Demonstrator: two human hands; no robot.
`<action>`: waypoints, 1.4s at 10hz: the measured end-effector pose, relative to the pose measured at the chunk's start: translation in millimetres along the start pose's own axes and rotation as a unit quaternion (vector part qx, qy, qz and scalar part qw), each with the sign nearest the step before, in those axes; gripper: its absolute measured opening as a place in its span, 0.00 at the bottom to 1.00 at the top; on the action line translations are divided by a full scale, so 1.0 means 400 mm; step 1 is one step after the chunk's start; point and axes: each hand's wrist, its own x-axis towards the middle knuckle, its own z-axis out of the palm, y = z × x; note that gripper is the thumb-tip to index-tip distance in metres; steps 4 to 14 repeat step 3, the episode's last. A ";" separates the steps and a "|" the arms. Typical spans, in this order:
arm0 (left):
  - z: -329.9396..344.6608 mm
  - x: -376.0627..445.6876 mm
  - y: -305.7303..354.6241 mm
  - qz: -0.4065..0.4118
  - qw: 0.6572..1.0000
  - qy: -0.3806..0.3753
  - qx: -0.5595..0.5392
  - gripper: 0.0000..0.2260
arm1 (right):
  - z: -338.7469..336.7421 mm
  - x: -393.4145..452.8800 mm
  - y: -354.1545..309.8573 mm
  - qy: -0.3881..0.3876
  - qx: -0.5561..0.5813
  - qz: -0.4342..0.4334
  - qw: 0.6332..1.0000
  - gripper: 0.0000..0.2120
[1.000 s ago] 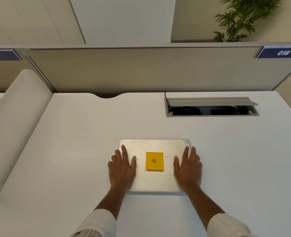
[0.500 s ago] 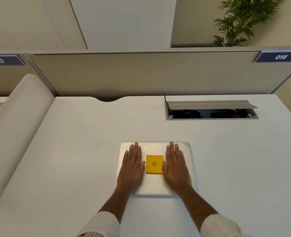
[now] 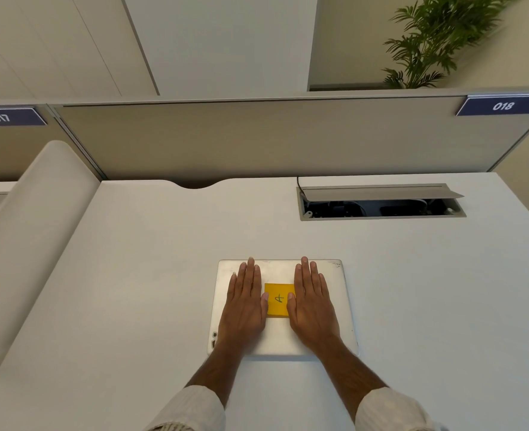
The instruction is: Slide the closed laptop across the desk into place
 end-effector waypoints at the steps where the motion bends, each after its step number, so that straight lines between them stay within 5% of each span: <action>1: 0.002 0.004 0.007 -0.004 1.000 0.002 0.005 0.28 | 0.001 0.002 -0.001 0.006 0.000 0.002 1.000 0.29; 14: -0.042 0.033 0.027 0.009 1.000 0.020 0.007 0.28 | -0.042 0.029 -0.012 0.028 0.004 -0.009 1.000 0.30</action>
